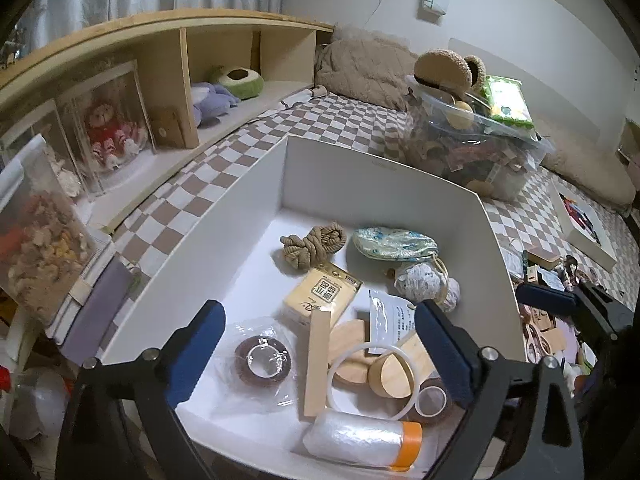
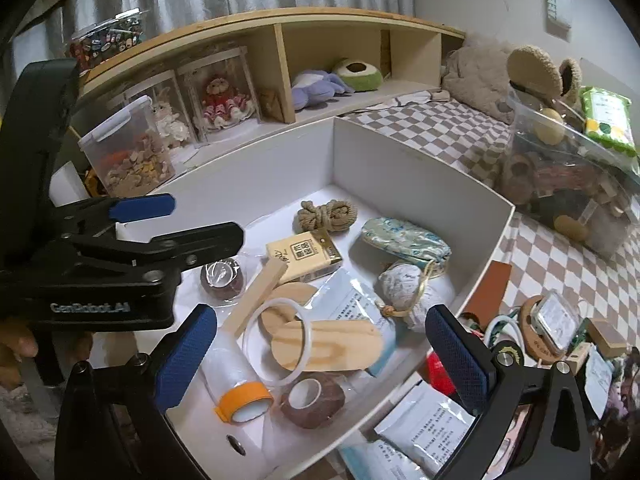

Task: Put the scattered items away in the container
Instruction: 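Withdraw both open tools from the white box back over the pile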

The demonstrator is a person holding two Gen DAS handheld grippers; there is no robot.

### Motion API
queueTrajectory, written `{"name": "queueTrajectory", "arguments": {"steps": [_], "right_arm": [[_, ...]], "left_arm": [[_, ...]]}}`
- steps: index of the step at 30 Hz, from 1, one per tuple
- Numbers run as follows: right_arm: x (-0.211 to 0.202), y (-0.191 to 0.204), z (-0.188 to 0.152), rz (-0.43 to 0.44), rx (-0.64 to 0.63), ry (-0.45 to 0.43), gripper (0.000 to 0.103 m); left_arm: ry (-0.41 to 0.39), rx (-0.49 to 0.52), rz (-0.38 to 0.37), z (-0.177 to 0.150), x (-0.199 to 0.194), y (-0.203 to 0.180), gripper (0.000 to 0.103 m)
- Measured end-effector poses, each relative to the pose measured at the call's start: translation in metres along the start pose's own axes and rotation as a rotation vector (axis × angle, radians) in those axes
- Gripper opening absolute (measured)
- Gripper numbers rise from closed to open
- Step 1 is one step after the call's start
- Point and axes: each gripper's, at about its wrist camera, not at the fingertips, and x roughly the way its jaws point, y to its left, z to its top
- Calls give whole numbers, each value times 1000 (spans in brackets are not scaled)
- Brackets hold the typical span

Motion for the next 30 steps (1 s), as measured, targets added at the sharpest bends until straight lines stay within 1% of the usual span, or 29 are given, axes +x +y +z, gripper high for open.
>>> {"name": "queueTrajectory", "arguments": {"steps": [7,15,27,30], "right_arm": [[-11,-3,0,-12,8,-20,103],[-25,-6,-1,-28,22,-45,103],[-49,-23,-2,-64,89,-99,103],[-56,-27,-2,-76,97,-116,103]], "left_arm": [[-7,20,-21,0,-11,-5,103],[-24,24,-10,1,-23,-8,103],[-42,25,6,-2,-34,-10,103],[-49,25,-7,-3,-37,-13,103]]}}
